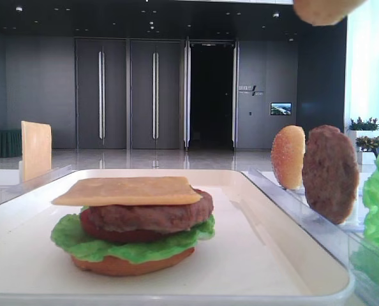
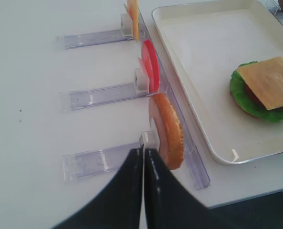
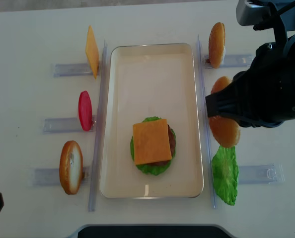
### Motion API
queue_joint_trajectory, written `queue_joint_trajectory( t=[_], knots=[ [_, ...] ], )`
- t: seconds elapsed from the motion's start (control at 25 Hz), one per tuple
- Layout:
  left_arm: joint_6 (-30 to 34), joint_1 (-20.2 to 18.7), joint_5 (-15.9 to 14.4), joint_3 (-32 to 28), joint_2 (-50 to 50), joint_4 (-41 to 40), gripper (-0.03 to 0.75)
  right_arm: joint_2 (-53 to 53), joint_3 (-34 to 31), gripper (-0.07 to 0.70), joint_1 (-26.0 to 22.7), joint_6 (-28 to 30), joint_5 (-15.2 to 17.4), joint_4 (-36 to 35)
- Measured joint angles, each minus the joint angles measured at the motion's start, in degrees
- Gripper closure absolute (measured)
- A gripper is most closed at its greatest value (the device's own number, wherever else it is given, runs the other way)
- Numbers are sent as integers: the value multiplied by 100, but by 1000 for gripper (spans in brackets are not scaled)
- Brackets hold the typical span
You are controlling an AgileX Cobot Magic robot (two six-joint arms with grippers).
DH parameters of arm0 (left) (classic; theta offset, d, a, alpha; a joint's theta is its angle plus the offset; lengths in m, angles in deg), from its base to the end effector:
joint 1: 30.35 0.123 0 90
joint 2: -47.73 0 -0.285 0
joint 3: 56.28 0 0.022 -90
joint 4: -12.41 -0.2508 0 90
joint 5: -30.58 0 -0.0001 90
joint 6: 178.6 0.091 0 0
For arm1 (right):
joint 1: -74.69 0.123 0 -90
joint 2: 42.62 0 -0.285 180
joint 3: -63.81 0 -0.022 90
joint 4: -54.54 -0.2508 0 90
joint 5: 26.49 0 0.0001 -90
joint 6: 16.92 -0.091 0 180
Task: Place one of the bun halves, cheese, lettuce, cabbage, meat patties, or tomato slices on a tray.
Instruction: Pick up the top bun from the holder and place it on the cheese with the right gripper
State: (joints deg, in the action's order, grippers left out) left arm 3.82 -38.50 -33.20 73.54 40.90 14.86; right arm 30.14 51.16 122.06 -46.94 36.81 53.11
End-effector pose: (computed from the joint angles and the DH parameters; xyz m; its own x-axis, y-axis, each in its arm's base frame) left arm -0.0069 -0.0025 0.2653 -0.5022 0.0955 -0.8595 0.1860 0.9825 0.0004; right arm 0.1414 0.1566 0.3594 -0.8769 -0.1998 -0.4371 -0.3443 0.8957 0.2813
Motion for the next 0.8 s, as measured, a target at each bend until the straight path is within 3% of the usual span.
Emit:
queue_joint_trajectory(
  t=[0.16,0.32,0.6,0.8],
  knots=[
    [0,0,0,0,0,0,716,0,-379,480,-482,583,-723,-939],
    [0,0,0,0,0,0,716,5,-962,480,-1659,2213,-1080,-2870],
    [0,0,0,0,0,0,716,95,-2002,486,-3532,5264,-1026,-6357],
    [0,0,0,0,0,0,716,230,-2792,486,-3825,7136,-1011,-8342]
  ],
)
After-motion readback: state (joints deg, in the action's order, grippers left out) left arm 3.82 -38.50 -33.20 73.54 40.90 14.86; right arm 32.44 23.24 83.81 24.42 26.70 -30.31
